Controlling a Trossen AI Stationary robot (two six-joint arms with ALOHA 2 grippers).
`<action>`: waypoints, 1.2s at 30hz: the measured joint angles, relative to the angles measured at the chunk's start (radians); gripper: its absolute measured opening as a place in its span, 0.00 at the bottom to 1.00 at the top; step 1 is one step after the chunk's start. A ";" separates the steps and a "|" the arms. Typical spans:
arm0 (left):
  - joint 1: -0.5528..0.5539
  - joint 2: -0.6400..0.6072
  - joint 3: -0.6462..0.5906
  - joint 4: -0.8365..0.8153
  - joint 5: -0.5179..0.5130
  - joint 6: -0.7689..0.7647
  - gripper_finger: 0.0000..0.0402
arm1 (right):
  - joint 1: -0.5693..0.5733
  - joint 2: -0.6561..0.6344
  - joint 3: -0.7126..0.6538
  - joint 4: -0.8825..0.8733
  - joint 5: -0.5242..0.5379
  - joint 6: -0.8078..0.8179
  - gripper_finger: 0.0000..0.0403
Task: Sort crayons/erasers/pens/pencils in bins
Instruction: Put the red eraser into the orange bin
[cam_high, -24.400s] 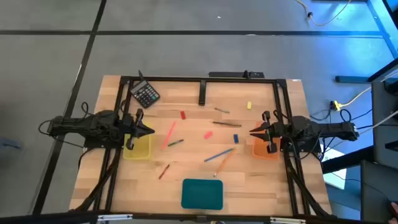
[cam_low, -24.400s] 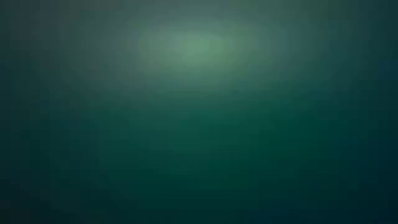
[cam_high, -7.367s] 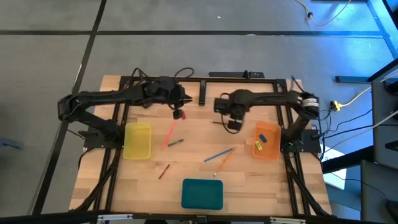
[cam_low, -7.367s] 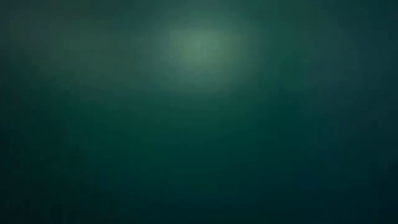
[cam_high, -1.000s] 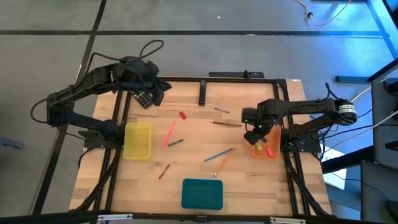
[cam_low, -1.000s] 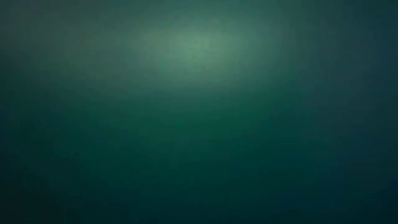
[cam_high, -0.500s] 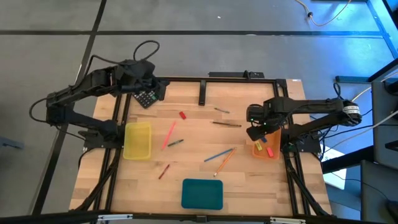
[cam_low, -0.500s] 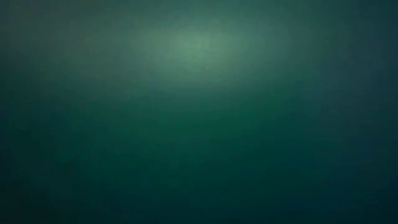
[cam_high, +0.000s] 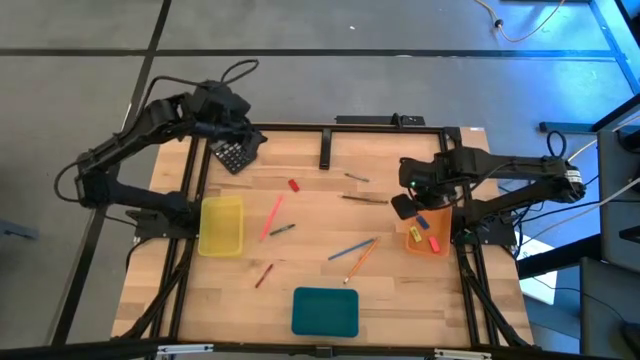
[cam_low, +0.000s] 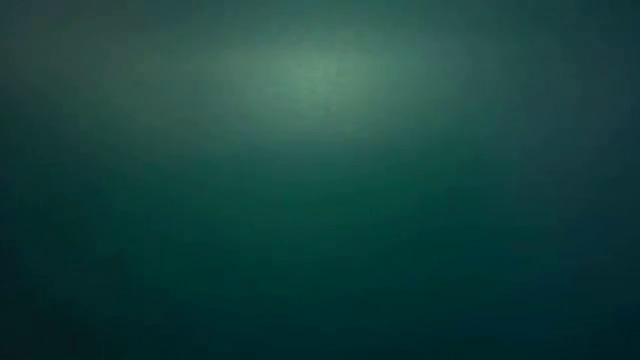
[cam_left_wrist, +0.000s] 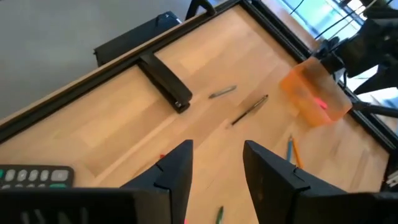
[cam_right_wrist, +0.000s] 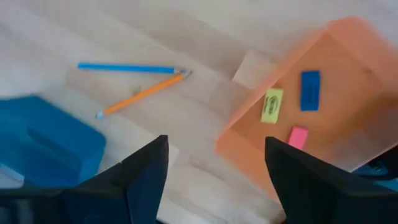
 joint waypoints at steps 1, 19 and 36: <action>-0.007 -0.005 0.000 0.001 -0.008 -0.001 0.34 | 0.000 0.000 0.000 -0.001 -0.015 -0.002 0.66; -0.168 0.020 -0.043 0.259 -0.098 -0.014 0.34 | 0.029 0.034 -0.025 0.688 0.136 -0.400 0.66; -0.144 0.020 0.014 0.024 -0.092 0.114 0.34 | 0.013 0.362 -0.025 1.057 0.136 -0.594 0.66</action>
